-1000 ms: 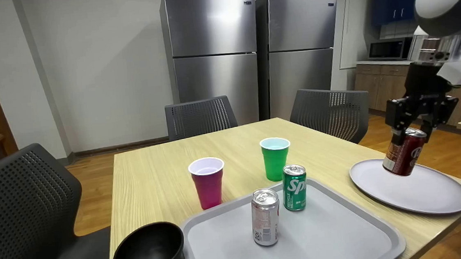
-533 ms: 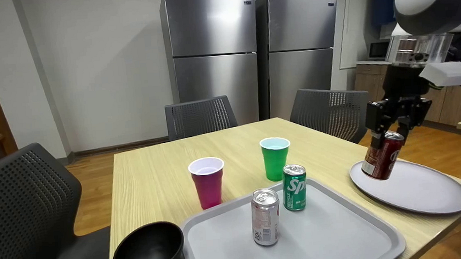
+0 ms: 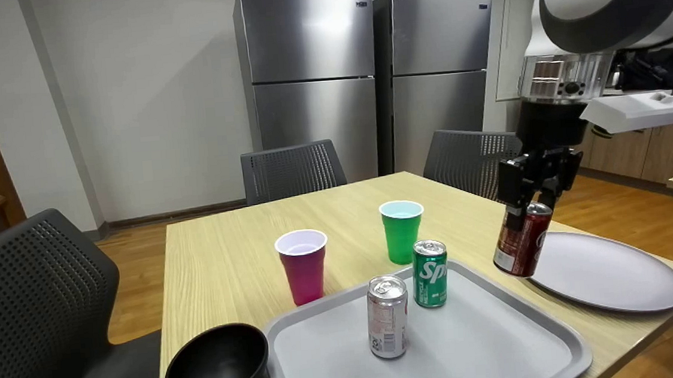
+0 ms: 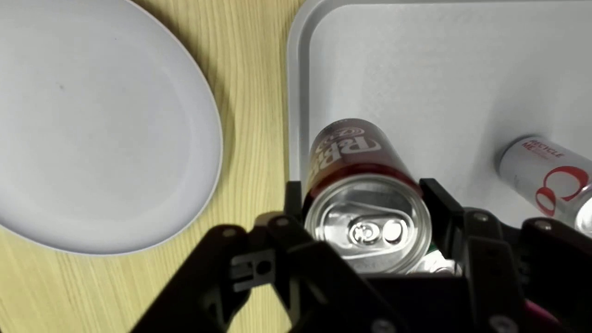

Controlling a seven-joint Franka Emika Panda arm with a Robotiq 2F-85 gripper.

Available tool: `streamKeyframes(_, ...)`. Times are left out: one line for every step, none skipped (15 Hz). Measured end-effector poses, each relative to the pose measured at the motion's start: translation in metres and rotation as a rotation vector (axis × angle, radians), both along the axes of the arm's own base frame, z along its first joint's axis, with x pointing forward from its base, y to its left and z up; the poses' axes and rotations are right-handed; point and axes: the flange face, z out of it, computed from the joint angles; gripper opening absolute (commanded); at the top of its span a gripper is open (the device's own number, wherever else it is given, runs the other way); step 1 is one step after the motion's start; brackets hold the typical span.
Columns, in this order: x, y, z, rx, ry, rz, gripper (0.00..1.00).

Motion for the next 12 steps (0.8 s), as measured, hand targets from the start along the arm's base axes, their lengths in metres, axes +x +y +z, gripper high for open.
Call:
streamKeyframes(-0.001, 0.009, 0.000, -0.002, 0.004, 0.023, 0.39)
streamKeyframes(-0.001, 0.017, -0.001, -0.005, 0.007, 0.045, 0.39)
streamKeyframes(-0.002, 0.025, -0.002, -0.007, 0.011, 0.066, 0.39)
streamKeyframes(-0.003, 0.032, -0.003, -0.010, 0.014, 0.084, 0.39)
streamKeyframes(-0.004, 0.038, -0.004, -0.012, 0.017, 0.100, 0.39)
streamKeyframes(-0.005, 0.044, -0.006, -0.014, 0.020, 0.115, 0.39)
streamKeyframes(-0.006, 0.049, -0.008, -0.016, 0.026, 0.129, 0.39)
streamKeyframes(-0.008, 0.053, -0.011, -0.018, 0.033, 0.140, 0.39)
streamKeyframes(-0.009, 0.058, -0.014, -0.020, 0.039, 0.152, 0.39)
streamKeyframes(-0.010, 0.062, -0.018, -0.022, 0.044, 0.164, 0.39)
streamKeyframes(-0.011, 0.067, -0.022, -0.024, 0.049, 0.173, 0.39)
streamKeyframes(-0.012, 0.071, -0.026, -0.025, 0.054, 0.180, 0.39)
